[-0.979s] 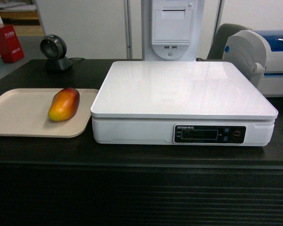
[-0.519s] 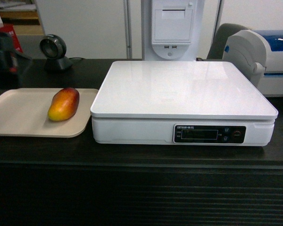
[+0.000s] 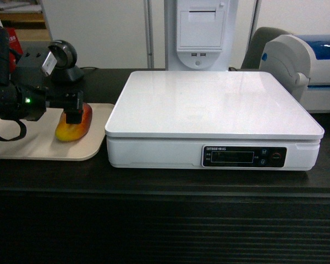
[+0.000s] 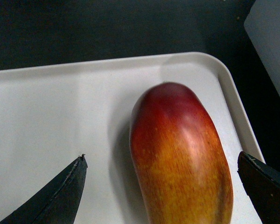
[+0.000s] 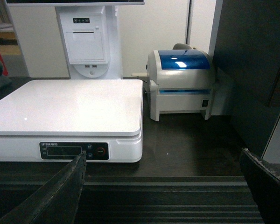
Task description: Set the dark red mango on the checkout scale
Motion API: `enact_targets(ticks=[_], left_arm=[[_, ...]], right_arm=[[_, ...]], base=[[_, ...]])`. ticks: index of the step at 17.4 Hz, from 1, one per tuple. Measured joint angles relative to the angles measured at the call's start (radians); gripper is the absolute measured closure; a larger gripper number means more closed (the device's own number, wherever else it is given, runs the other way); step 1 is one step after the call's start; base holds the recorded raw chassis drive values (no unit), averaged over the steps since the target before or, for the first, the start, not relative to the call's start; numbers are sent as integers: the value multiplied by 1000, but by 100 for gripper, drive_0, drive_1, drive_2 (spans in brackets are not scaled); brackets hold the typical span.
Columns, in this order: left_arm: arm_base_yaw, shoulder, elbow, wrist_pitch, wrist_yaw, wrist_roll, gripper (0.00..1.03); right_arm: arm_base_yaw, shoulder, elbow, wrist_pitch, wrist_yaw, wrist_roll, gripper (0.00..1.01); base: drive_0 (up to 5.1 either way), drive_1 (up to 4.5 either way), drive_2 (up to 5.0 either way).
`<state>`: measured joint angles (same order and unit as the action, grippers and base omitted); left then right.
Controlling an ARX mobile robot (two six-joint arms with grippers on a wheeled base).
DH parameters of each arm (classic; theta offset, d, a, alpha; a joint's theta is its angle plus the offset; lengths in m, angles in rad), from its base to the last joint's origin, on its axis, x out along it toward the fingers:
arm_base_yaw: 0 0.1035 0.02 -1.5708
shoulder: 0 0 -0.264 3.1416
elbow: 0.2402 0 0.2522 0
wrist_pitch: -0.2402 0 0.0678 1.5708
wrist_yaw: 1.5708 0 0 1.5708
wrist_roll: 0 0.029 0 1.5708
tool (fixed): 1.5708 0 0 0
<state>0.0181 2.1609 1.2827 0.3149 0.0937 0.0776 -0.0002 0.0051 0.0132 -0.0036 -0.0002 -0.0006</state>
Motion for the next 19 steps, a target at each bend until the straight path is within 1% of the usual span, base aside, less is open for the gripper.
enact_targets(ticks=[2,6,8,13,15,19], left_arm=[[11,29,84,-38,41,-2,5],[12,39,110,-58,53,-2,5],[12,73,154,-97,87,-3,5],[15,152,220,-173,88,15,5],[16,172,233,-203,96,28,5],[16,190,249,-233,115,36,5]], right_arm=[[0,0,0,0,0,0,3],[0,0,0,0,0,0,3],[0,0,0,0,0,0,3],[0,0,0,0,0,0,3],[0,0,0,0,0,0,3],[0,0,0,0,0,0,3]], base=[[0,0,0],[0,0,0],[0,0,0],[0,0,0],[0,0,0],[0,0,0]])
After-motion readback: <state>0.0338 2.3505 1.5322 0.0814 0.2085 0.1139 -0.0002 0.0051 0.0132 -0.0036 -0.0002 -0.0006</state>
